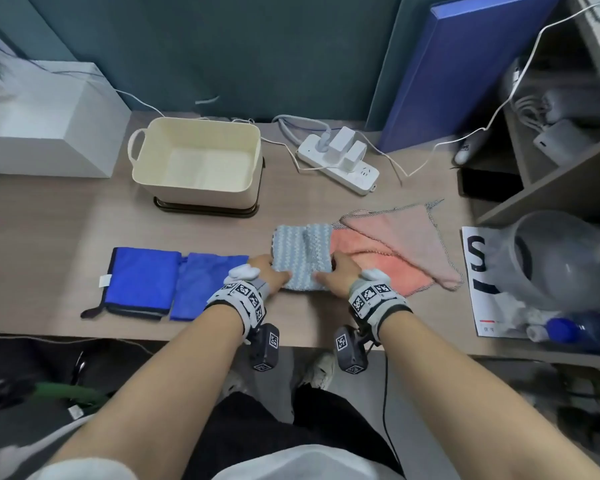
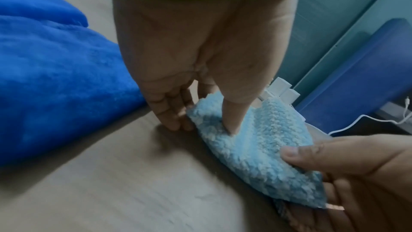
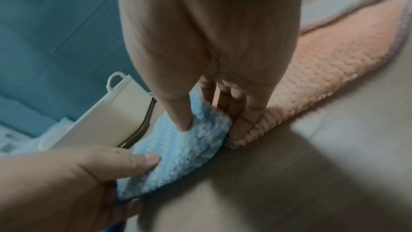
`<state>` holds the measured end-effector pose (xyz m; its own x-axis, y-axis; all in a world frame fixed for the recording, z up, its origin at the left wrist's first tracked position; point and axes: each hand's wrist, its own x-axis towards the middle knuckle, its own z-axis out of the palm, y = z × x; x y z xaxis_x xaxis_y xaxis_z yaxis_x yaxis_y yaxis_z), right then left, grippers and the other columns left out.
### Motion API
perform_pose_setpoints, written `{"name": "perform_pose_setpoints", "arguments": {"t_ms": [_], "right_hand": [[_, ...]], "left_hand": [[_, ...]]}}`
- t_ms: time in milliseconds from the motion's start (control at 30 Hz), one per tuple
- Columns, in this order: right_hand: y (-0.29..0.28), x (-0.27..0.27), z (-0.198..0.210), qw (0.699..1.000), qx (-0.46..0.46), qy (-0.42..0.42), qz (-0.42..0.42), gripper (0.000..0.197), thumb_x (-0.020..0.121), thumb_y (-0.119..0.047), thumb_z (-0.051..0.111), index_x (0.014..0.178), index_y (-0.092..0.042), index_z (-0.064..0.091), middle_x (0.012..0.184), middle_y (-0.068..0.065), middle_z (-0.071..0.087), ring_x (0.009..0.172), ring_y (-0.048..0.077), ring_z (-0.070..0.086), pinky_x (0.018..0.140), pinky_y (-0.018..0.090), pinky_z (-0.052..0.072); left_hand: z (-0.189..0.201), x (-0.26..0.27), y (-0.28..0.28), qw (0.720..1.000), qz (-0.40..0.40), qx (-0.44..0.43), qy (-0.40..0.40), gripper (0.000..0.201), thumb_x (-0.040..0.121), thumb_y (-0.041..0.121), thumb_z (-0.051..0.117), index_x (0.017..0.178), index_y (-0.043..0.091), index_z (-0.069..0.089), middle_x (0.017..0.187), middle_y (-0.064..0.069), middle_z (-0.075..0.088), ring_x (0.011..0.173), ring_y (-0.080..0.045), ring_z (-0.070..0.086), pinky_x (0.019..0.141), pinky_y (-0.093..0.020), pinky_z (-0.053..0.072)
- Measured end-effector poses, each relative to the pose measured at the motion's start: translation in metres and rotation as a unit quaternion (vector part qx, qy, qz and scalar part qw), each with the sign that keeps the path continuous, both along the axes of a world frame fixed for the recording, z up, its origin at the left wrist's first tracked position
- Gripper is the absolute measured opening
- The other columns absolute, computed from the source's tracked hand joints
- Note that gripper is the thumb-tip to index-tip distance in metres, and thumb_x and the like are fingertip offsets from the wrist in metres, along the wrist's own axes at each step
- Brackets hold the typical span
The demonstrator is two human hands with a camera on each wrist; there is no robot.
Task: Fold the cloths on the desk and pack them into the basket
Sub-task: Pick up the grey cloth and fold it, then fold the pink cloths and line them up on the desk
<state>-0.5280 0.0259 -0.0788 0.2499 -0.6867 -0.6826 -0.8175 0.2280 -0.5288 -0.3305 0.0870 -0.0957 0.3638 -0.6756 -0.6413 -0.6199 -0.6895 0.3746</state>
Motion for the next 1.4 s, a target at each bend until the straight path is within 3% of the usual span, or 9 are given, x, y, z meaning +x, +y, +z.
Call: {"name": "perform_pose_setpoints", "arguments": {"t_ms": [100,200,400,700,833,933,1167,1300,1400], "right_hand": [[0.004,0.003,0.003,0.998,0.016,-0.032,-0.051,0.047,0.093,-0.019,0.067,0.135,-0.013,0.049,0.127,0.008,0.066,0.110,0.025,0.062,0.092,0.032,0.046],[0.007,0.006,0.011,0.997,0.029,-0.033,-0.065,0.050,0.090,-0.011,0.068,0.135,-0.011,0.045,0.124,0.010,0.065,0.108,0.026,0.062,0.091,0.035,0.050],[0.029,0.020,0.003,0.999,0.031,0.022,0.004,0.085,0.072,-0.046,0.071,0.147,-0.022,0.038,0.139,0.005,0.062,0.125,0.029,0.061,0.107,0.047,0.051],[0.047,0.017,0.001,0.981,-0.014,0.166,0.103,0.041,0.087,-0.057,0.060,0.112,-0.026,0.058,0.110,0.000,0.070,0.095,0.023,0.069,0.090,0.043,0.058],[0.051,0.010,0.011,0.983,-0.028,0.159,0.084,0.038,0.098,-0.045,0.061,0.126,-0.019,0.058,0.120,0.002,0.069,0.101,0.022,0.064,0.090,0.036,0.051],[0.045,0.002,0.018,0.990,-0.037,0.127,0.051,0.034,0.095,-0.049,0.064,0.111,-0.020,0.056,0.103,0.001,0.069,0.090,0.020,0.066,0.087,0.042,0.056],[0.004,-0.024,0.042,0.992,-0.081,0.083,0.044,0.023,0.085,-0.024,0.061,0.102,-0.032,0.048,0.094,0.000,0.070,0.079,0.019,0.070,0.076,0.042,0.062],[-0.013,-0.040,0.038,0.985,-0.111,0.114,0.059,0.034,0.091,-0.030,0.057,0.123,-0.039,0.055,0.123,0.004,0.059,0.103,0.027,0.065,0.094,0.038,0.053],[-0.033,-0.060,0.025,0.981,-0.127,0.135,0.062,0.047,0.095,-0.021,0.056,0.141,-0.030,0.055,0.136,0.010,0.054,0.121,0.033,0.059,0.103,0.037,0.047]], "left_hand": [[0.013,-0.005,0.005,0.996,0.064,-0.038,0.050,0.027,0.074,0.041,0.073,0.077,0.024,0.051,0.078,0.003,0.063,0.073,-0.021,0.061,0.060,-0.029,0.046],[0.020,-0.004,0.008,0.990,0.107,-0.054,0.075,0.028,0.078,0.021,0.074,0.089,0.018,0.049,0.079,0.002,0.057,0.080,-0.024,0.058,0.061,-0.029,0.041],[0.017,0.007,0.034,0.996,0.073,0.045,0.037,0.094,0.050,0.042,0.072,0.129,0.014,0.030,0.104,-0.010,0.063,0.094,-0.032,0.063,0.086,-0.044,0.056],[0.026,0.022,0.056,0.991,-0.020,0.093,-0.098,0.109,0.072,0.044,0.073,0.152,0.013,0.006,0.090,-0.008,0.067,0.082,-0.025,0.066,0.073,-0.034,0.056],[0.031,0.019,0.060,0.987,-0.074,0.083,-0.116,0.092,0.074,0.061,0.069,0.140,0.010,0.029,0.094,-0.004,0.064,0.077,-0.023,0.061,0.061,-0.028,0.044],[0.035,0.017,0.053,0.987,-0.078,0.038,-0.138,0.080,0.080,0.070,0.054,0.135,0.013,0.042,0.110,-0.007,0.065,0.088,-0.026,0.063,0.069,-0.030,0.049],[0.059,-0.004,-0.003,0.984,-0.139,-0.022,-0.109,0.032,0.096,0.037,0.048,0.113,0.011,0.053,0.103,-0.010,0.066,0.084,-0.027,0.060,0.069,-0.031,0.043],[0.051,-0.025,-0.033,0.980,-0.169,-0.084,-0.055,0.017,0.088,0.033,0.054,0.101,0.022,0.054,0.102,-0.006,0.064,0.082,-0.024,0.059,0.075,-0.037,0.051],[0.040,-0.051,-0.059,0.976,-0.184,-0.105,-0.043,0.030,0.086,0.036,0.058,0.114,0.027,0.057,0.110,-0.008,0.060,0.092,-0.029,0.062,0.085,-0.041,0.053]]}}
